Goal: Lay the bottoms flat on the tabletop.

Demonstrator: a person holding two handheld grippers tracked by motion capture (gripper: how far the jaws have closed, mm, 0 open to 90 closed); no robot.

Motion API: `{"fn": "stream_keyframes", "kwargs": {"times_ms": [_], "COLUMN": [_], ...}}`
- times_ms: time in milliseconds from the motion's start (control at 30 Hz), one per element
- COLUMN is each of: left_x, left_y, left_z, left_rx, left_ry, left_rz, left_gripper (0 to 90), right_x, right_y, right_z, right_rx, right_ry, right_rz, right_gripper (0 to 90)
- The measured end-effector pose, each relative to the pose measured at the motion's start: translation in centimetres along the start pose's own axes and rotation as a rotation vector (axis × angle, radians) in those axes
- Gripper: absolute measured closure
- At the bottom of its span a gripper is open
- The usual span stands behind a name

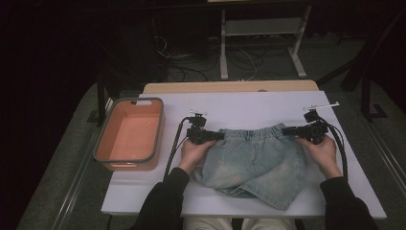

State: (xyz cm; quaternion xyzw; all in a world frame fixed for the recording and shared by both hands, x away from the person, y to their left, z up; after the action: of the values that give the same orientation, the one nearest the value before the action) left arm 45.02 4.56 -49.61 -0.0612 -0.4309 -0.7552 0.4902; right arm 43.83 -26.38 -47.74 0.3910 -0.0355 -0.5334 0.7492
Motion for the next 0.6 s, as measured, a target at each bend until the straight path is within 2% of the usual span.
{"fn": "stream_keyframes", "kwargs": {"times_ms": [267, 400, 600], "left_x": [0.44, 0.38, 0.46], "left_y": [-0.35, -0.55, -0.79], "left_z": [-0.19, -0.18, -0.15], "left_rx": [-0.004, 0.006, 0.01], "left_ry": [-0.002, -0.031, -0.025], "left_rz": [0.023, 0.068, 0.049], "left_gripper": [60.1, 63.3, 69.5], "right_x": [0.06, 0.16, 0.16], "right_y": [-0.02, -0.06, -0.12], "right_z": [0.03, -0.03, -0.1], "right_rx": [-0.001, -0.002, -0.001], "right_ry": [0.001, 0.003, 0.001], "right_rz": [0.001, -0.001, -0.004], "right_gripper": [72.9, 72.9, 72.9]}}
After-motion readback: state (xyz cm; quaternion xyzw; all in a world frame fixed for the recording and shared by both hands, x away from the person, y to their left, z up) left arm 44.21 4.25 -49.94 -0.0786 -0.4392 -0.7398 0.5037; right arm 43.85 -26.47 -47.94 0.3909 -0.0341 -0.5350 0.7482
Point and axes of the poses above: each handheld gripper's, and its own axes: z roughly backward along the jaws, y roughly out of its top, x roughly to its right, the point moved 7 cm from there along -z, roughly forward along the jaws, and after that the axes turned 1 degree about -y, right-handed, at the moved point
